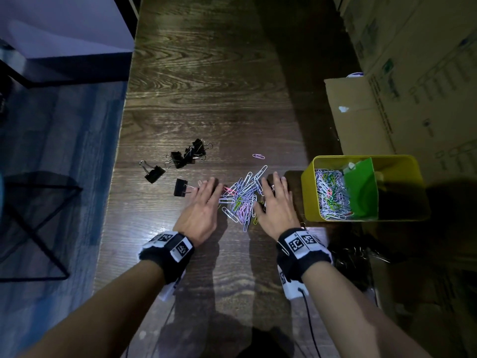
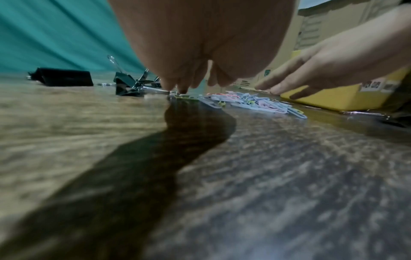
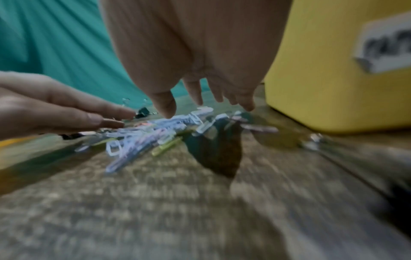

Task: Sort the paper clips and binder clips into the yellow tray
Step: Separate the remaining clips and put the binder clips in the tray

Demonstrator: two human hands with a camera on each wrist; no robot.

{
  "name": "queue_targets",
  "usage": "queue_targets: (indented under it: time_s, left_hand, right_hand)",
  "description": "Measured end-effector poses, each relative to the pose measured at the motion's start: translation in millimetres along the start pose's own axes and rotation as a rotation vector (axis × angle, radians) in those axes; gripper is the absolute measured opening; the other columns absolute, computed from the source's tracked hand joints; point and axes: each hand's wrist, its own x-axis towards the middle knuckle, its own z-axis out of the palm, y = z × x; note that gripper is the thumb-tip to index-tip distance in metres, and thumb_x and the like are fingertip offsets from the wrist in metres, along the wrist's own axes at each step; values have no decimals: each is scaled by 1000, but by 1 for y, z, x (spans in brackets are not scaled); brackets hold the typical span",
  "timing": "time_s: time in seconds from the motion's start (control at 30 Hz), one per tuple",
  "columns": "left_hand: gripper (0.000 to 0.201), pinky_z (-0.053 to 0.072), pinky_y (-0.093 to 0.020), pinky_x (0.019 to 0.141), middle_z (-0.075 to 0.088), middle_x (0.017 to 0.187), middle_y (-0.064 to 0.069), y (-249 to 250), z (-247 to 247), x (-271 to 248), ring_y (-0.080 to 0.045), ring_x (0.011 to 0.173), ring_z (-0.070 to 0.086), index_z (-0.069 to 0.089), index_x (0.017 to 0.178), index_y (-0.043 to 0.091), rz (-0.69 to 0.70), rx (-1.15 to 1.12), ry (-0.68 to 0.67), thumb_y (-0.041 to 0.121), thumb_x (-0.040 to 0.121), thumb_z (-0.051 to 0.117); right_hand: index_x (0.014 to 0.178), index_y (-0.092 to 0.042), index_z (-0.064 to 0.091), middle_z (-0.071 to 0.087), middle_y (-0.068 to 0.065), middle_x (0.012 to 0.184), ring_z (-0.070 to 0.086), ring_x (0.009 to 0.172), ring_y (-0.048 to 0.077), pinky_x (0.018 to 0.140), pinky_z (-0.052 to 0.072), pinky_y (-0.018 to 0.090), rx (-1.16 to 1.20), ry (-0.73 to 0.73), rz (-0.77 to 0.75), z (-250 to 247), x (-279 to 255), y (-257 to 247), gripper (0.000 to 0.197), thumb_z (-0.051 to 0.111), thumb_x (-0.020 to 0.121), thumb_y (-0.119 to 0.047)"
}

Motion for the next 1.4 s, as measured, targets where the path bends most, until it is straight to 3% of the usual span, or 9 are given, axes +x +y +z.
queue_targets:
  time_s: [0.13,0.23,0.37,0.57,0.7,0.87,0.97,1.13,1.4]
  left_hand:
    - [58,27,-55,111,34,146,-22,-17,-13,-2,-35,137,29,37,138,2,-76,-83,168,-8,81,44]
    - [62,28,-56,110,39,143,-23,-33,-22,-7,-38,136,29,37,138,2,-84,-54,114,-9,78,52]
    - [57,32,-57,107,46,138,-22,-51,-27,-15,-38,134,34,45,133,2,-52,-6,-15,-7,76,51]
    - [47,35,-56,104,55,125,-25,-42,-34,-8,-41,124,44,60,115,1,-155,124,98,3,71,46]
    - [50,18,-53,114,31,148,-20,-9,-19,5,-33,140,24,39,137,5,-85,63,39,9,88,47]
    - [69,-4,-40,116,-15,151,-9,33,14,-11,-23,140,-15,0,146,9,-34,123,-284,48,89,-2]
    - [63,-3,-38,118,-18,152,-5,50,17,-9,-18,141,-18,-11,144,14,52,51,-348,47,91,-1]
    - [55,-5,-39,115,-14,153,-6,52,-9,56,-18,141,-14,-3,147,13,25,43,-274,27,100,22]
    - [59,-2,-47,115,-14,157,-2,55,-6,121,-18,144,-11,-5,148,19,131,241,-543,42,99,18]
  right_hand:
    - [149,-20,17,-2,3,160,-6,146,26,118,3,53,-118,-109,-286,-1,1,-27,65,47,92,-13]
    - [150,-18,7,-10,-1,159,-12,146,21,115,-5,54,-273,-317,-458,18,2,-53,80,49,84,-2]
    - [151,-18,3,-4,-5,160,-11,146,20,115,-5,56,-371,-337,-378,31,2,-66,66,37,94,-14]
    - [150,-12,8,6,0,160,-5,147,22,115,-1,57,-322,-284,-347,24,-22,-45,65,40,94,-18]
    - [150,-14,16,8,1,159,-4,147,20,118,1,52,-142,-218,-348,19,-33,-32,67,48,91,-15]
    - [149,-13,19,5,9,159,-1,147,25,118,5,46,80,51,-67,2,-18,-7,66,49,91,-18]
    - [149,-7,14,-2,15,158,-5,146,28,118,3,35,194,56,127,2,-15,7,68,50,93,-19]
    - [150,-7,9,-8,14,158,-8,146,26,120,4,36,184,11,72,9,-32,16,68,46,94,-18]
    - [150,-9,5,-9,14,158,-9,146,26,119,7,41,140,-66,63,14,-68,30,72,46,92,-23]
